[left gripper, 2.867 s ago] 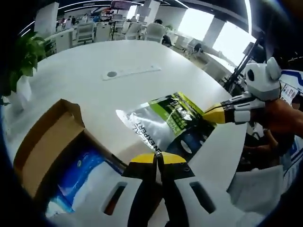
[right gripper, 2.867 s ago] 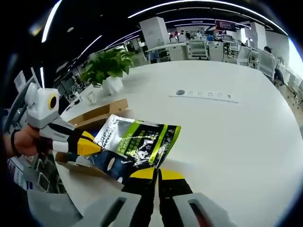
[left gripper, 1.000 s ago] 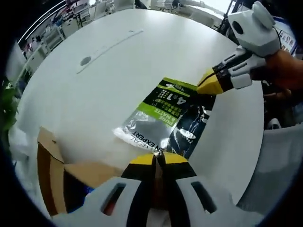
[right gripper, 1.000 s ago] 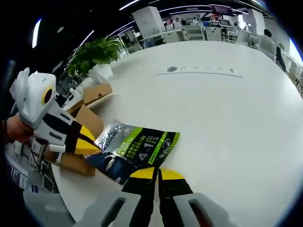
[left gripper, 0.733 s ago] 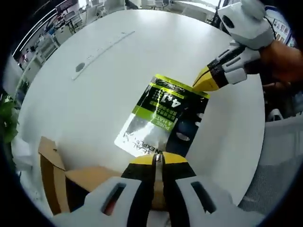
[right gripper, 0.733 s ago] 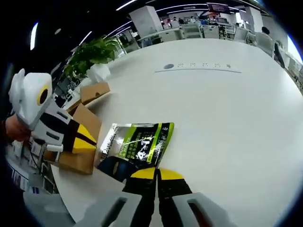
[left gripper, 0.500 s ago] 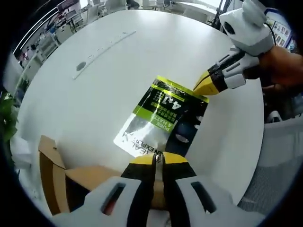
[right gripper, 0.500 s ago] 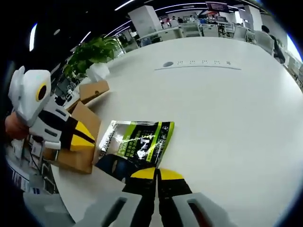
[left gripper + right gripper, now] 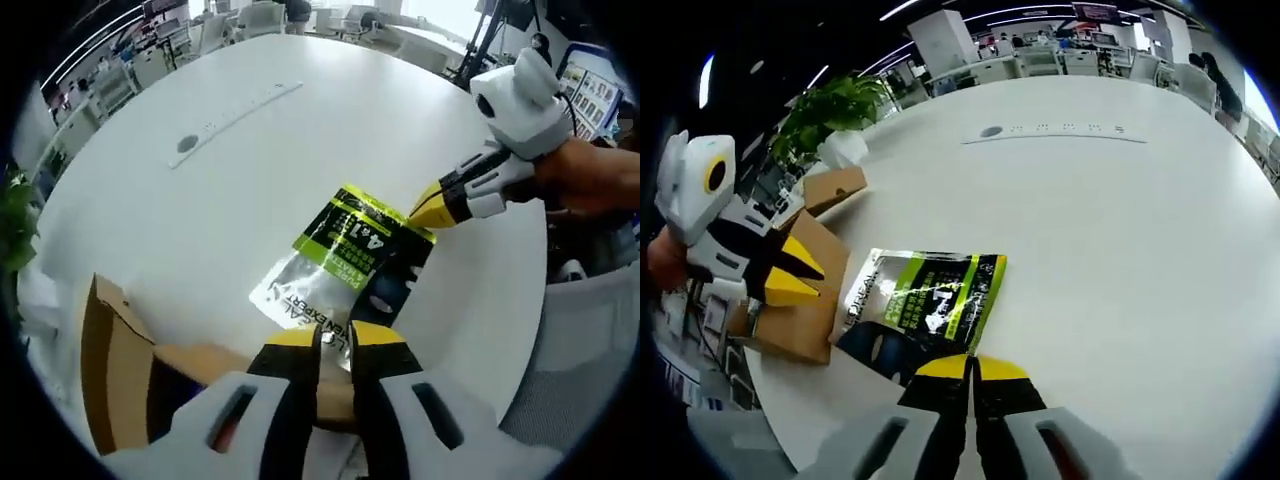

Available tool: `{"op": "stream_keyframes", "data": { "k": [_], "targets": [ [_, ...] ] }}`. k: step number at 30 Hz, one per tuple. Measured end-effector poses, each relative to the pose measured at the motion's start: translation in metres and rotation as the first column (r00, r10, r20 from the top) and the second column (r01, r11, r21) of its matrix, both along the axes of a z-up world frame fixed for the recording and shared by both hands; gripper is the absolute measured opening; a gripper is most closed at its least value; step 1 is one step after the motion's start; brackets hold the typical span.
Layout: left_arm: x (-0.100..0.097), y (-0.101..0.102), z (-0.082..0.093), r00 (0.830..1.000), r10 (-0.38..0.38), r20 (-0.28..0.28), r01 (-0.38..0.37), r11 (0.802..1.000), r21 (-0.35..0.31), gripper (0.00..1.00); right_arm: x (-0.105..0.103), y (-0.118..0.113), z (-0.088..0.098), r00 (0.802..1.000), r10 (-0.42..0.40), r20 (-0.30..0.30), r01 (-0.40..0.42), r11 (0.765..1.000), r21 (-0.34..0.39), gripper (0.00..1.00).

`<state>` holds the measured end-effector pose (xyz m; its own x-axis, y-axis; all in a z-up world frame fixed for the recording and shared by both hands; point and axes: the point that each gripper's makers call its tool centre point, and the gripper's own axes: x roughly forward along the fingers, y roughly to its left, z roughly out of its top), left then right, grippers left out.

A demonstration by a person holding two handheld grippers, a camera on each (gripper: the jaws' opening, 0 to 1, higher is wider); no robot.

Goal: Operate the shoe box by opening the lid, removing the specified soft item, and placing it in the target area until the item is outside and the box remains undamaged.

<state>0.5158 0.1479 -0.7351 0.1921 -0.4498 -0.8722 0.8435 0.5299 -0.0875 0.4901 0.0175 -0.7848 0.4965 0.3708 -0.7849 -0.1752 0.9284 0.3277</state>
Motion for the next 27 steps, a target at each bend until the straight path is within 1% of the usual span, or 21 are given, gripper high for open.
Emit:
{"op": "stream_keyframes", "data": {
  "k": [3, 4, 6, 11, 13, 19, 23, 27],
  "targets": [
    [0.000, 0.002, 0.006, 1.000, 0.023, -0.002, -0.023, 0.999, -0.024, 0.11, 0.000, -0.001, 0.001, 1.000, -0.003, 0.001, 0.003, 1.000, -0.003, 0.00],
    [0.000, 0.002, 0.009, 0.999, 0.045, -0.005, -0.045, 0.998, -0.042, 0.11, 0.000, -0.001, 0.001, 1.000, -0.003, 0.001, 0.003, 1.000, -0.005, 0.00],
    [0.000, 0.003, 0.011, 0.998, 0.066, -0.018, -0.067, 0.996, -0.067, 0.11, -0.001, -0.002, 0.002, 1.000, -0.005, -0.003, 0.005, 1.000, -0.011, 0.00],
    [-0.002, 0.006, 0.019, 0.997, 0.079, -0.017, -0.080, 0.992, -0.100, 0.11, -0.006, -0.006, 0.004, 1.000, -0.016, -0.004, 0.015, 0.999, -0.028, 0.00],
    [-0.003, 0.007, 0.023, 0.995, 0.097, -0.022, -0.099, 0.987, -0.123, 0.11, -0.008, -0.007, 0.005, 1.000, -0.020, -0.003, 0.020, 0.999, -0.026, 0.00],
    [-0.006, 0.011, 0.031, 0.992, 0.119, -0.031, -0.123, 0.980, -0.157, 0.11, -0.016, -0.009, 0.011, 1.000, -0.024, 0.000, 0.024, 0.999, -0.030, 0.00],
    [-0.008, 0.016, 0.036, 0.990, 0.138, -0.030, -0.141, 0.974, -0.176, 0.11, -0.020, -0.012, 0.013, 1.000, -0.022, 0.005, 0.022, 0.999, -0.035, 0.03],
    [-0.009, 0.019, 0.043, 0.986, 0.165, -0.027, -0.167, 0.963, -0.213, 0.11, -0.025, -0.012, 0.018, 1.000, -0.025, 0.010, 0.025, 0.999, -0.029, 0.06]
  ]
}}
